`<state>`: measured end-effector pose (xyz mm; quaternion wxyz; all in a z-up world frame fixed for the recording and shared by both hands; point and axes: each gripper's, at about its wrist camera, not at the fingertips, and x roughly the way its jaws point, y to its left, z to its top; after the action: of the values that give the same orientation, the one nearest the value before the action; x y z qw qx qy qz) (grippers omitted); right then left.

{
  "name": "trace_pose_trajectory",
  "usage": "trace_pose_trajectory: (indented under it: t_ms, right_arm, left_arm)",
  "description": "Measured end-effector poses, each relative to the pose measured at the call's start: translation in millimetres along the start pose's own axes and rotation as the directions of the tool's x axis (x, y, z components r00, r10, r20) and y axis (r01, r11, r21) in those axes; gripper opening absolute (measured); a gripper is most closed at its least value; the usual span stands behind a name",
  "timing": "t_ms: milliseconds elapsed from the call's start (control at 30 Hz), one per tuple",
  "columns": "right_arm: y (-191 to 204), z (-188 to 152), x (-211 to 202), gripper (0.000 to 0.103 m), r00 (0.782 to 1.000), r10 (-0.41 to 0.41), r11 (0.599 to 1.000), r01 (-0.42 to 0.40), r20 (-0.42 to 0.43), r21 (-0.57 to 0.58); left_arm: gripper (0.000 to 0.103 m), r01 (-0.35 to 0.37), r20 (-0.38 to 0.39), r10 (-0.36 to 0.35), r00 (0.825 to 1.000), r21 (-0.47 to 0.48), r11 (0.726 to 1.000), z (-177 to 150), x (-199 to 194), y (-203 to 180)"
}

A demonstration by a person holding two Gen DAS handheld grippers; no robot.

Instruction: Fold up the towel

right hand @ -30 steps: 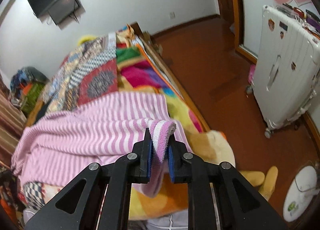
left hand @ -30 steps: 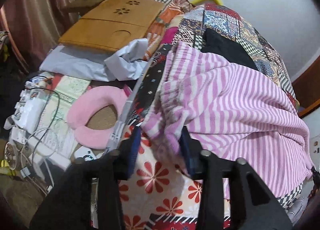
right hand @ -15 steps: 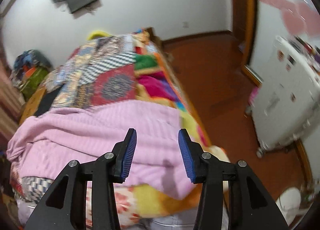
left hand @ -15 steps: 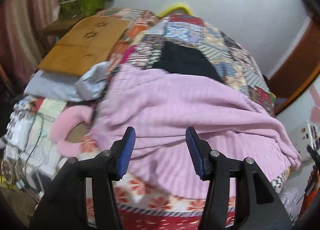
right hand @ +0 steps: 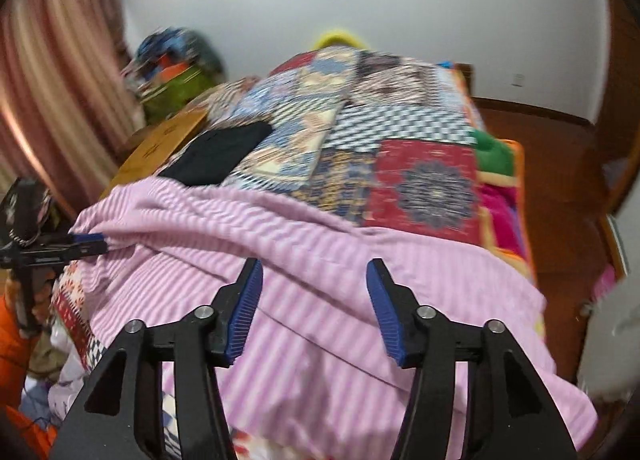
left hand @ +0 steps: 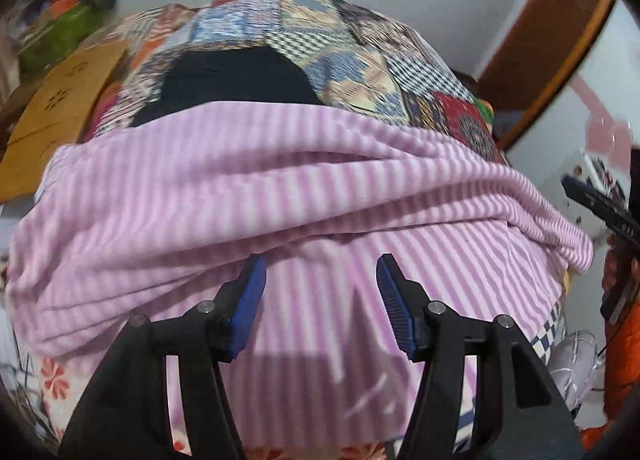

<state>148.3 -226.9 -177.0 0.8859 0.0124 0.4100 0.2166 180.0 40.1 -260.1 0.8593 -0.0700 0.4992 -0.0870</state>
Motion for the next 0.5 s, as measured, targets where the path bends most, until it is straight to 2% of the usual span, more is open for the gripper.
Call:
trace_pose_trajectory:
  t_ms: [100,200,400,467,500]
  right_arm:
    - [14,5,23,0.054,0.999,0.006,0.998,-0.008,-0.032,-0.062]
    - [24,10,41,0.065,0.998,0.025,0.994,-0.031,-0.058,-0.107]
    - [37,13,72,0.066,0.994,0.036,0.983,-0.053,-0.101,-0.176]
    - [37,14,78,0.064,0.992,0.045,0.983,-0.065,-0.118,-0.171]
    - [36,13,83,0.051,0.990,0.055,0.984,-0.075,-0.129,-0.160]
  left_arm:
    - [0.059,0.046,-0.023,-0.045,0.999,0.039,0.998,7,17,-16]
    - [0.061,0.085,-0.039,-0.083,0.996,0.033,0.996,15,32,-23]
    - [0.061,0.040,-0.047,-0.037,0.998,0.055,0.998,28,58,-30]
    - [0.061,0.040,-0.051,-0.038,0.998,0.046,0.998,31,66,-30]
    - [0.059,0.041,-0.052,-0.039,0.998,0.040,0.998,32,70,-29]
